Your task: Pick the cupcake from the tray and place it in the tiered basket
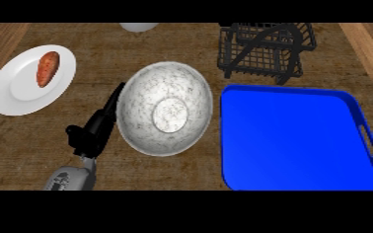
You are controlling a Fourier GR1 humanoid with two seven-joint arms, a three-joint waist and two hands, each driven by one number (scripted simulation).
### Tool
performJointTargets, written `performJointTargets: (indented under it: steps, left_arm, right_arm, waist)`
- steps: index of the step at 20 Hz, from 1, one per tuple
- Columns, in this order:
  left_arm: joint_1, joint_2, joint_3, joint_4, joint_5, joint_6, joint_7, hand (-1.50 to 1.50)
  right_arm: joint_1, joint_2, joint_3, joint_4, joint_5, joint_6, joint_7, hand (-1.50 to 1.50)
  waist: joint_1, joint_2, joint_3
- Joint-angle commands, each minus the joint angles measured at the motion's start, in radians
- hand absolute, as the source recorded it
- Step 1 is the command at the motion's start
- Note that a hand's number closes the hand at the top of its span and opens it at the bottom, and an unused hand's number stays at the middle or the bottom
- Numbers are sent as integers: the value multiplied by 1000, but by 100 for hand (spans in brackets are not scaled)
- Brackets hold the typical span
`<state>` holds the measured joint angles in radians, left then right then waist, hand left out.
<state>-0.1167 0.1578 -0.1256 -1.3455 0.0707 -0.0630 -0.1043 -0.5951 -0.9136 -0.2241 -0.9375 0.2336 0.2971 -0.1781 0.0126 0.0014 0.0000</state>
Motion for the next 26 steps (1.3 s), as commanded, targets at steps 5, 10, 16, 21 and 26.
performJointTargets:
  steps: [5, 10, 16, 21, 26]
  left_arm:
    - [-37, -1, 19, -21, 7, -9, 54, 0]
    - [-41, -35, 2, 19, -25, 11, 24, 0]
    - [-53, -15, 11, 41, -24, -28, 2, 0]
    - [-9, -11, 22, 2, -20, -29, -4, 0]
    - [7, 6, 31, -33, -12, -48, 21, 0]
  right_arm:
    - [-327, 82, 34, 20, -17, 52, 259, 150]
    - [-501, 178, 105, 77, 43, 34, 393, 150]
    - [-627, 295, 131, 275, 116, -66, 356, 150]
    - [-733, 352, 159, 386, 159, -44, 388, 150]
    - [-749, 415, 166, 465, 190, -80, 337, 150]
  waist:
    - [10, 1, -1]
    - [11, 3, -1]
    - [28, 13, -1]
    - [29, 10, -1]
    - [25, 8, 0]
